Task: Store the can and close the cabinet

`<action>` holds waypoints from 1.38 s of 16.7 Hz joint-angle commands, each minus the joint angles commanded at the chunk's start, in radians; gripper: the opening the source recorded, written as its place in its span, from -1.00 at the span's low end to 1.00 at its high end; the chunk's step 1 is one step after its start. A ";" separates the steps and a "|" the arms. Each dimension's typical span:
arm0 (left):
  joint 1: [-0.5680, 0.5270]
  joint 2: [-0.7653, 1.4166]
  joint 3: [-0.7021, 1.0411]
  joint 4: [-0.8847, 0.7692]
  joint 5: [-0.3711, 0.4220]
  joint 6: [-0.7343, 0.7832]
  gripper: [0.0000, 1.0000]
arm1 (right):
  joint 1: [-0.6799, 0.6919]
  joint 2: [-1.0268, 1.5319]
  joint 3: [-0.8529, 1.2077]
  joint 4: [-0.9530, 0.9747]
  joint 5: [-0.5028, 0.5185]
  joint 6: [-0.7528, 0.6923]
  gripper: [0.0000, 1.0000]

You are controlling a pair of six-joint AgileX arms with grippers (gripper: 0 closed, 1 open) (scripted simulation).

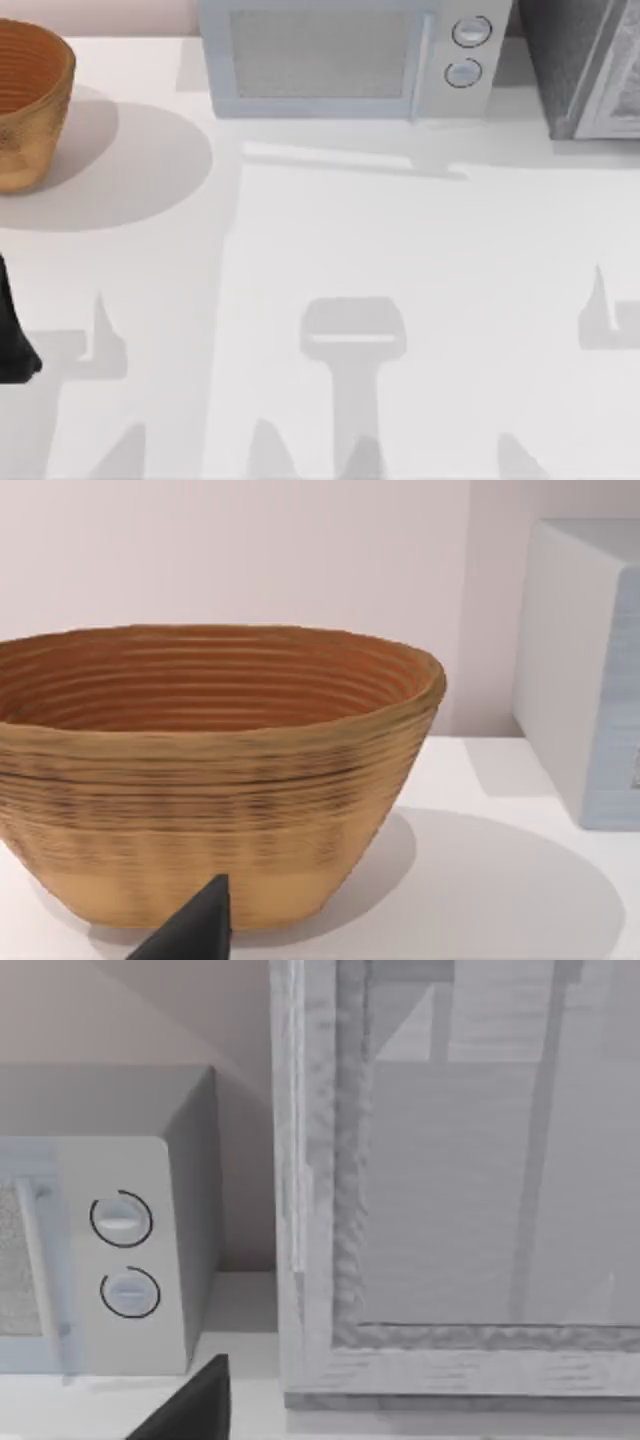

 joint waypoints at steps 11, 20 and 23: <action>0.000 0.000 0.000 0.000 0.000 0.000 1.00 | -0.006 -0.186 -0.250 0.061 -0.010 -0.002 1.00; 0.000 0.000 0.000 0.000 0.000 0.000 1.00 | -0.225 0.139 -0.172 0.313 -0.225 0.004 1.00; 0.000 0.000 0.000 0.000 0.000 0.000 1.00 | -0.374 0.363 -0.119 0.487 -0.372 0.008 1.00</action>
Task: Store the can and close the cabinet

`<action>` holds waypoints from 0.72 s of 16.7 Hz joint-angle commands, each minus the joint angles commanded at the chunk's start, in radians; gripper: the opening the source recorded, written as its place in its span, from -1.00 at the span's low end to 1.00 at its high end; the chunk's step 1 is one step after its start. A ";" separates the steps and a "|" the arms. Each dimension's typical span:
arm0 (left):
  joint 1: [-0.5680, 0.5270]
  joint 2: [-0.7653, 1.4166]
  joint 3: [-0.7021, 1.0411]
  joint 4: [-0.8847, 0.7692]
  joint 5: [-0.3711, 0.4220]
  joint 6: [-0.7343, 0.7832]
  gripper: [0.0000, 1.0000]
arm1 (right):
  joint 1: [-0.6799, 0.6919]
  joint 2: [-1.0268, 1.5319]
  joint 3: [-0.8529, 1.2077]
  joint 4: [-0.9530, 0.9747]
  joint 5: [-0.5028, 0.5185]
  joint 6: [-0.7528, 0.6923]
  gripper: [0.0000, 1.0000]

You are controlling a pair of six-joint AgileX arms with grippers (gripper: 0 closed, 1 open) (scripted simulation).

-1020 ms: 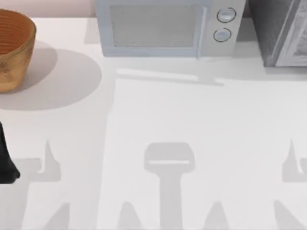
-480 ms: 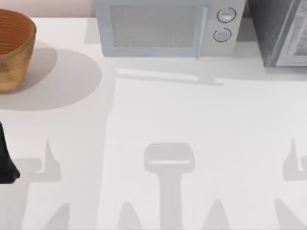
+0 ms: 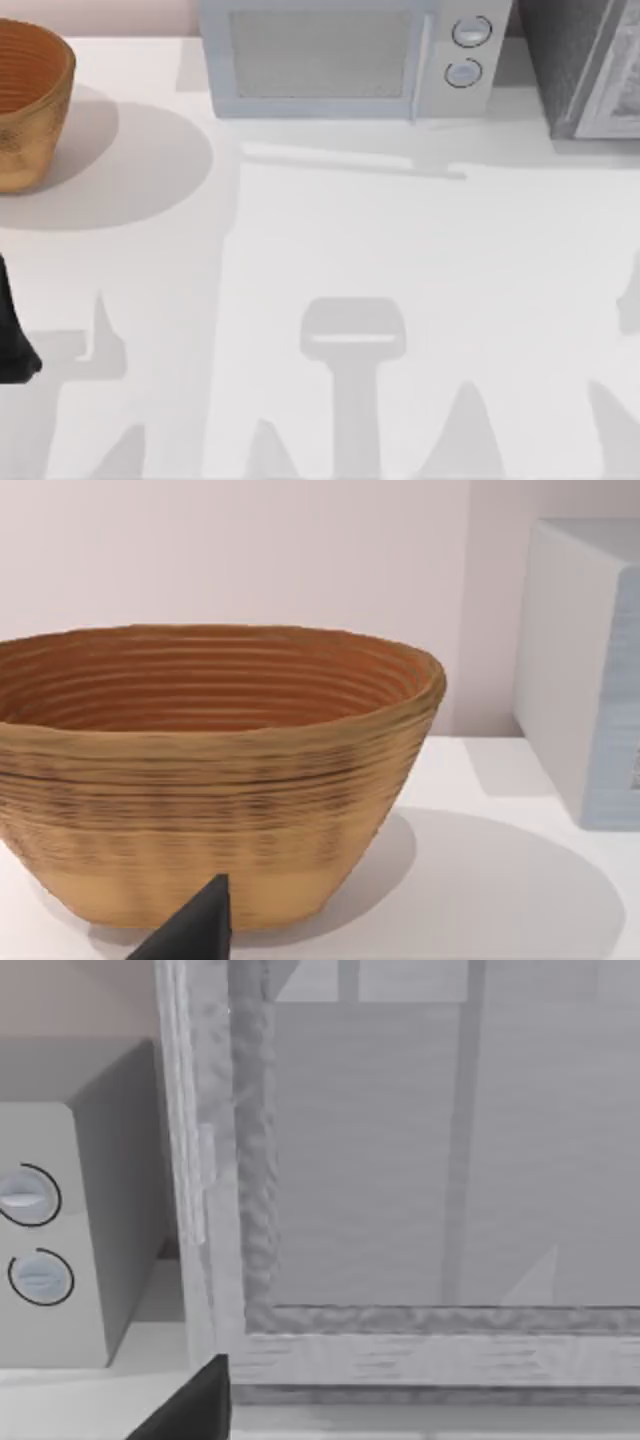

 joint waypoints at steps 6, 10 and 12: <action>0.000 0.000 0.000 0.000 0.000 0.000 1.00 | -0.324 0.489 0.115 0.379 -0.319 0.007 1.00; 0.000 0.000 0.000 0.000 0.000 0.000 1.00 | -0.511 0.772 0.182 0.599 -0.502 0.011 1.00; 0.000 0.000 0.000 0.000 0.000 0.000 1.00 | -0.582 0.880 0.208 0.683 -0.572 0.012 1.00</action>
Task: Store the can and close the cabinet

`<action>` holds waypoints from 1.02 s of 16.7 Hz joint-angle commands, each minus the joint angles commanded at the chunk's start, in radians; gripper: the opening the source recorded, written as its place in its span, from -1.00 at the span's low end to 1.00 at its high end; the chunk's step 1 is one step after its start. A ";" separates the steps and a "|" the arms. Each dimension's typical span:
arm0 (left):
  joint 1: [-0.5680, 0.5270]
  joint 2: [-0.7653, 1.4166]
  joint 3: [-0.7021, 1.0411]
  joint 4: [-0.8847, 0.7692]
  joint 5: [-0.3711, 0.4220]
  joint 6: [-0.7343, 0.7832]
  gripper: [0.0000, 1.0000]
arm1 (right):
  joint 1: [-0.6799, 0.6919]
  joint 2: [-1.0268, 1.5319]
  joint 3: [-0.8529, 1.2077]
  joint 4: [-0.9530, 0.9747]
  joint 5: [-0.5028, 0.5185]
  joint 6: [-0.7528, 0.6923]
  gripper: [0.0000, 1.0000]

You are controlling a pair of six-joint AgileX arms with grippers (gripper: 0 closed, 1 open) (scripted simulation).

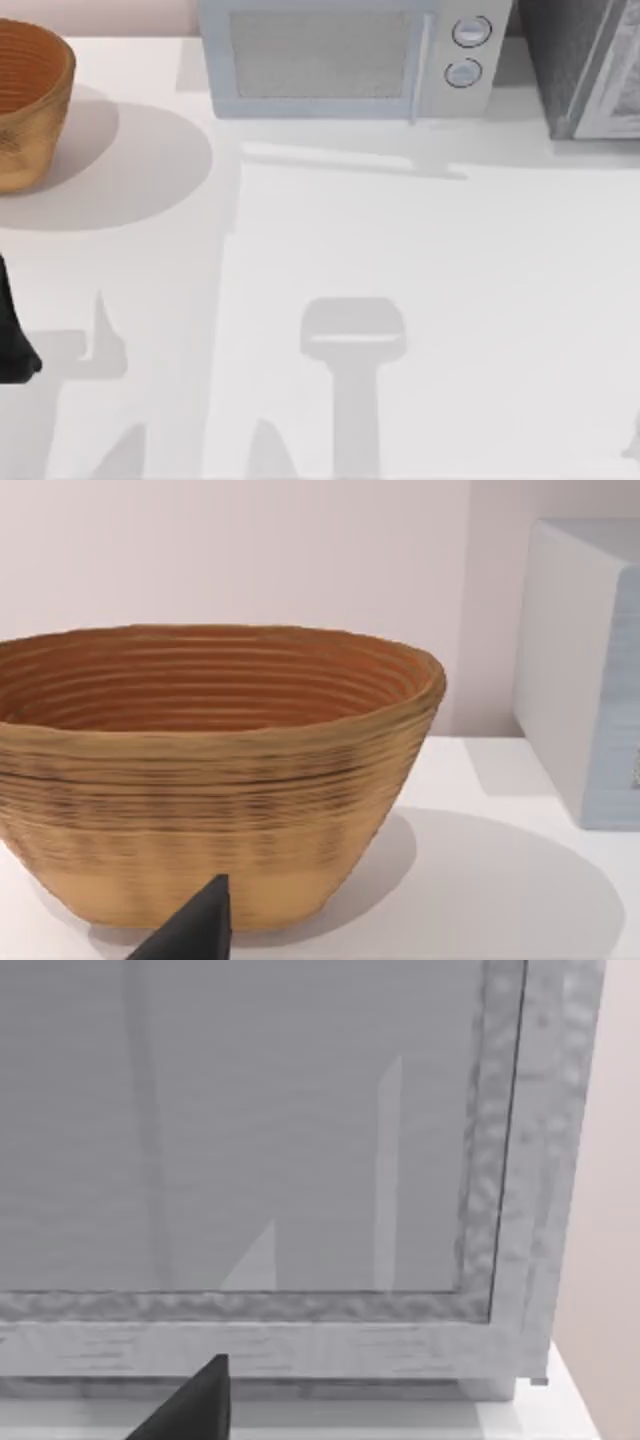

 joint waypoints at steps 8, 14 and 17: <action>0.000 0.000 0.000 0.000 0.000 0.000 1.00 | -0.078 0.119 0.029 0.093 -0.077 0.001 1.00; 0.000 0.000 0.000 0.000 0.000 0.000 1.00 | -0.075 0.096 0.126 -0.015 -0.081 0.004 1.00; 0.000 0.000 0.000 0.000 0.000 0.000 1.00 | -0.081 0.077 0.282 -0.196 -0.087 0.002 1.00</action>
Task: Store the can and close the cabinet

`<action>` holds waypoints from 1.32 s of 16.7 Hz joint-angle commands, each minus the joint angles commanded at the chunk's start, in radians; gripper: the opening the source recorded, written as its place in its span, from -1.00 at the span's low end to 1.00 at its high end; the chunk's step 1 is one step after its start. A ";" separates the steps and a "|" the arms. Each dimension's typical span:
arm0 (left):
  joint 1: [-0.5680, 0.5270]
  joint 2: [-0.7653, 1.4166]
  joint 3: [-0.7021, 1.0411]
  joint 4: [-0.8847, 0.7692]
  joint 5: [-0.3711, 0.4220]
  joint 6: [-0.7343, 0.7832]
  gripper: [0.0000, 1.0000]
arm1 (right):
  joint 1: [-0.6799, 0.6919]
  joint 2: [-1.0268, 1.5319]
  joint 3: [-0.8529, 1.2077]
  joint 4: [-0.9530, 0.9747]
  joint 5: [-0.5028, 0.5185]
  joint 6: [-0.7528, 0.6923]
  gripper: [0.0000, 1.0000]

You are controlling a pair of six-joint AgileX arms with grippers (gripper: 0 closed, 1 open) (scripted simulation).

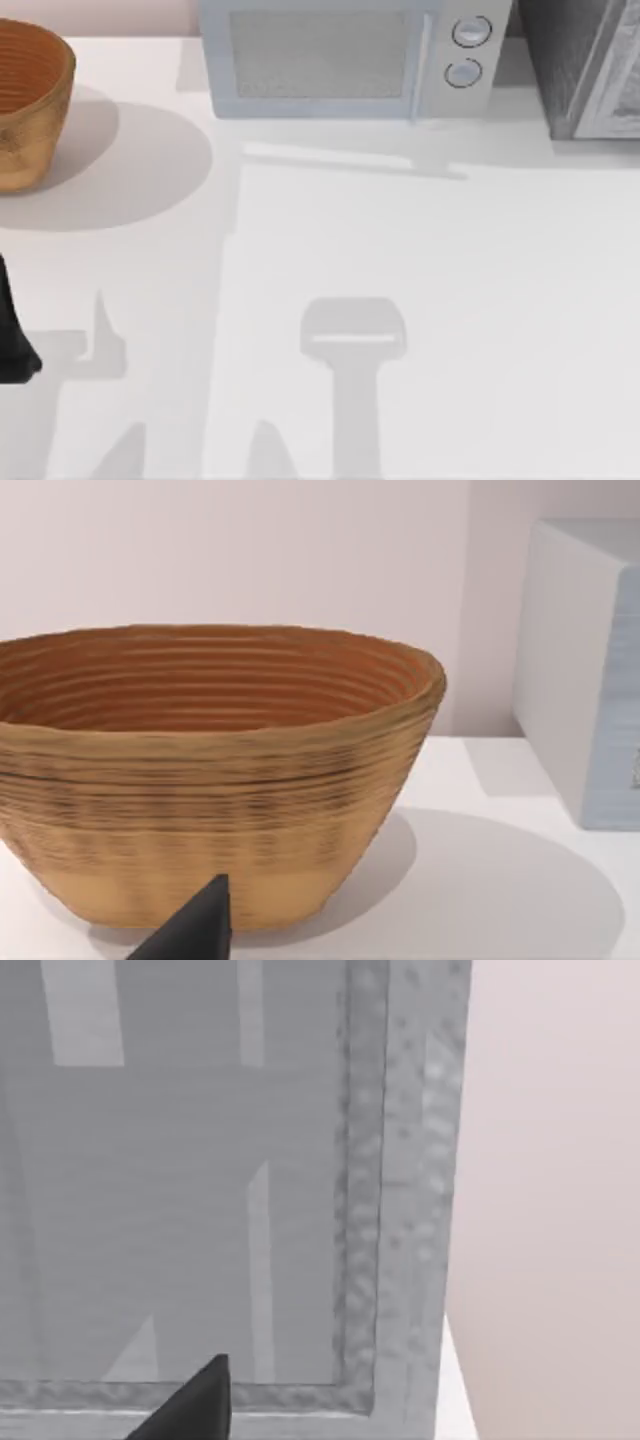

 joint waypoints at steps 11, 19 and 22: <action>0.000 0.000 0.000 0.000 0.000 0.000 1.00 | -0.013 -0.113 0.797 -0.938 -0.016 0.000 1.00; 0.000 0.000 0.000 0.000 0.000 0.000 1.00 | -0.012 -0.170 1.119 -1.300 -0.011 -0.001 1.00; 0.000 0.000 0.000 0.000 0.000 0.000 1.00 | -0.012 -0.171 1.121 -1.302 -0.011 -0.001 1.00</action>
